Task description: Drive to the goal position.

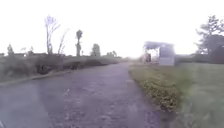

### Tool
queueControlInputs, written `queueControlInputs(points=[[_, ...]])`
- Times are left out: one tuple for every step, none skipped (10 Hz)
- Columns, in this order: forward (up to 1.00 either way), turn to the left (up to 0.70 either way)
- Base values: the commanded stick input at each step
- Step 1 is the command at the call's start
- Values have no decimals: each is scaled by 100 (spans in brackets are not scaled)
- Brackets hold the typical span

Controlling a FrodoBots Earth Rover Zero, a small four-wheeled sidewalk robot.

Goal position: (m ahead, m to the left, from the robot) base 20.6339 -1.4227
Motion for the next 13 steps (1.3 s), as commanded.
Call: queueControlInputs(points=[[70, 0], [70, 0], [70, 0], [70, 0], [70, 0], [70, 0], [70, 0], [70, 0], [70, -14], [70, -14], [70, -14], [70, -14], [70, -14]])
